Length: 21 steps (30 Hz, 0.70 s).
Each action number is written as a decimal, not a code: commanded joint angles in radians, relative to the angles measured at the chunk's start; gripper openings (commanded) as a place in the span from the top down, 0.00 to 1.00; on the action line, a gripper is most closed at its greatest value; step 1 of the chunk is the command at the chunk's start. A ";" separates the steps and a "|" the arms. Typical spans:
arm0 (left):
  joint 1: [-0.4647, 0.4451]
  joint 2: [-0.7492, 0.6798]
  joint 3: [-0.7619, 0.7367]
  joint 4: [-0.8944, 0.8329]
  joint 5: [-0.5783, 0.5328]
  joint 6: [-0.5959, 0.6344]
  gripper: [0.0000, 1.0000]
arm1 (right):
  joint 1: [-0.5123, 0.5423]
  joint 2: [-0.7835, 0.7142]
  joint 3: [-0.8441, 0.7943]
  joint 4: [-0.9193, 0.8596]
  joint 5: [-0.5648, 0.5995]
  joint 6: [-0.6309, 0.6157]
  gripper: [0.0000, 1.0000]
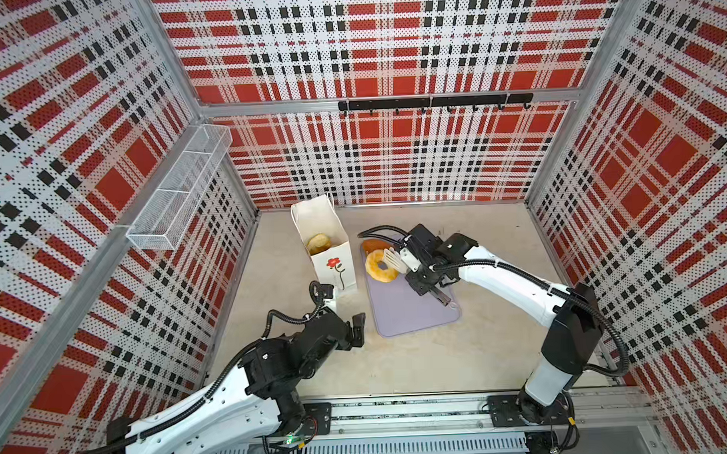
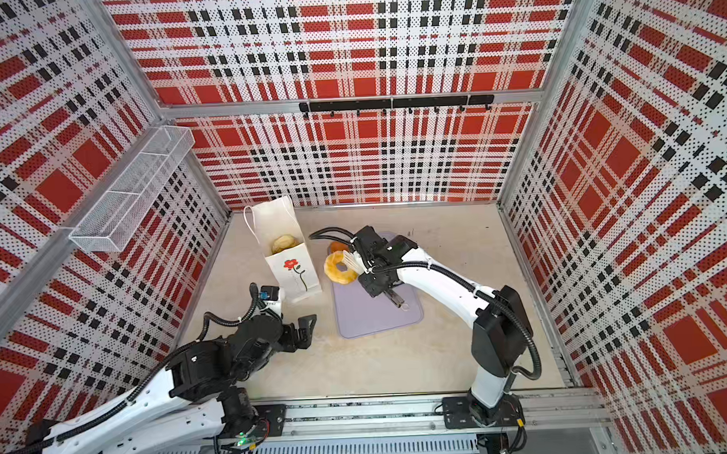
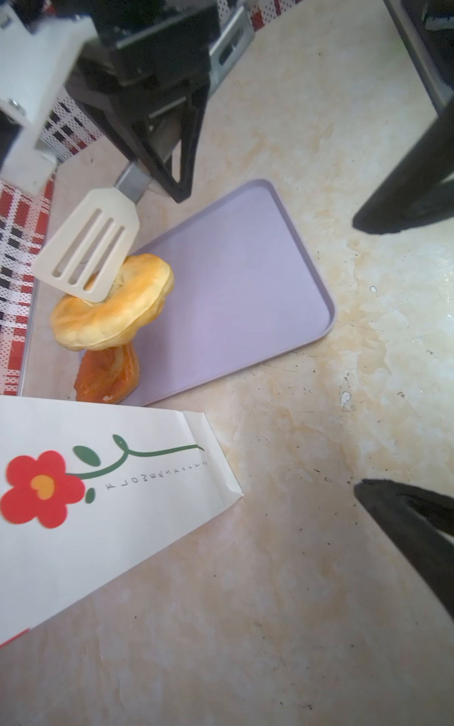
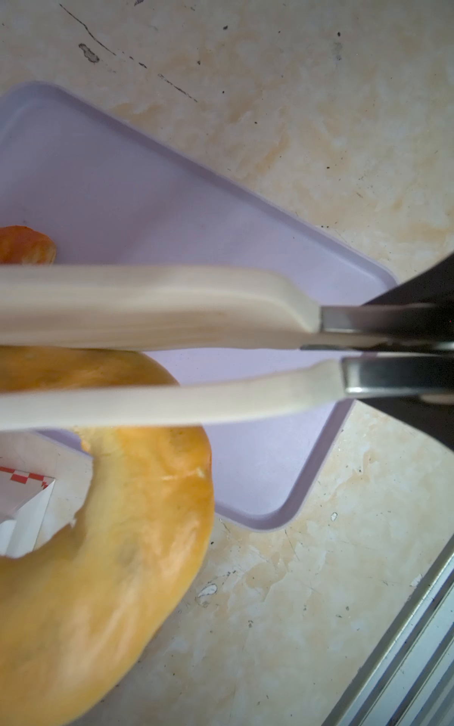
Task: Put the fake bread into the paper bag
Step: 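Carry the donut in the right tongs over the paper bag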
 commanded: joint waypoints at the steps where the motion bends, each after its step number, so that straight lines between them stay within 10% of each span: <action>1: -0.006 -0.019 0.060 -0.044 -0.043 0.027 0.01 | 0.019 -0.063 0.059 0.045 -0.015 0.019 0.73; 21: 0.054 -0.049 0.234 -0.150 -0.108 0.133 0.01 | 0.101 -0.082 0.307 0.032 0.008 0.013 0.71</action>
